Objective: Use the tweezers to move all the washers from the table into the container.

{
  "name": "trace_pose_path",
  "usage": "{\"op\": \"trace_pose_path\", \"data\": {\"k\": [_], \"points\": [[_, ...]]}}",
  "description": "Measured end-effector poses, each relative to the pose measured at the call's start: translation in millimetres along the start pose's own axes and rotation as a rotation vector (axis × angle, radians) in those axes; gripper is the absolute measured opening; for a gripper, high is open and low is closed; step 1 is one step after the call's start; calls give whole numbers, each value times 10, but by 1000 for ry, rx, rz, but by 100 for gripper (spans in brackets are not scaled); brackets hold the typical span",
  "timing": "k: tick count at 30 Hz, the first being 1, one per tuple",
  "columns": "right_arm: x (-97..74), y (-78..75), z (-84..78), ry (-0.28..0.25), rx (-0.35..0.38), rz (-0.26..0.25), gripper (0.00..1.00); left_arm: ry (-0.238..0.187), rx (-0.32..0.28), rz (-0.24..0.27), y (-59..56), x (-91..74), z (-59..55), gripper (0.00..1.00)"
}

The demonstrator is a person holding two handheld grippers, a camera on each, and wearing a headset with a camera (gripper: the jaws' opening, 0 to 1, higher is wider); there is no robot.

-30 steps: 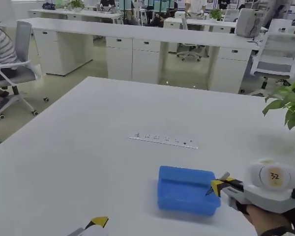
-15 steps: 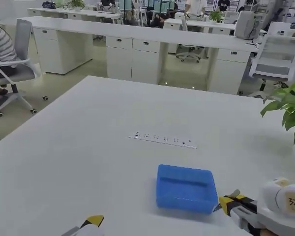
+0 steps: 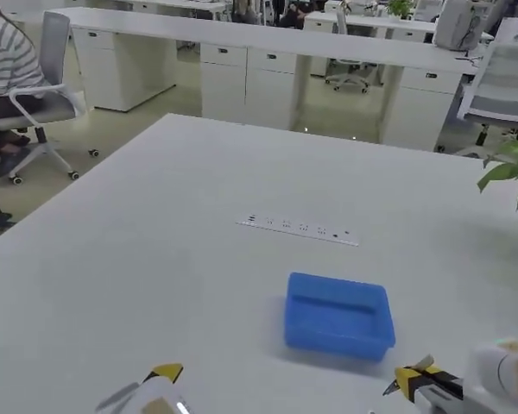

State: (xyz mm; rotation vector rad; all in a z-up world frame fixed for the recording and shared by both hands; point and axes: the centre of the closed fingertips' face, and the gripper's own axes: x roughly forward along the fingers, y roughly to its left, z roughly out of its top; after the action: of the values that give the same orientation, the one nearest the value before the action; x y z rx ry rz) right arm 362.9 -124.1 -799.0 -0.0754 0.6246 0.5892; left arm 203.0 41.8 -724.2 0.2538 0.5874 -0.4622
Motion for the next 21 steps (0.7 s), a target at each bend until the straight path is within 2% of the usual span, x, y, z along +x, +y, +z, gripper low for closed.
{"op": "trace_pose_path", "data": {"k": [6,11,15,21], "points": [[32,-9,-49,4,33,4,3,11,-9,9,26,2,-35,95],[57,54,-152,32,29,26,3,18,-21,15,39,12,-74,95],[59,76,-221,50,5,24,3,22,-27,17,50,10,-93,95],[59,78,-242,48,15,27,3,33,-23,17,61,8,-128,95]]}}
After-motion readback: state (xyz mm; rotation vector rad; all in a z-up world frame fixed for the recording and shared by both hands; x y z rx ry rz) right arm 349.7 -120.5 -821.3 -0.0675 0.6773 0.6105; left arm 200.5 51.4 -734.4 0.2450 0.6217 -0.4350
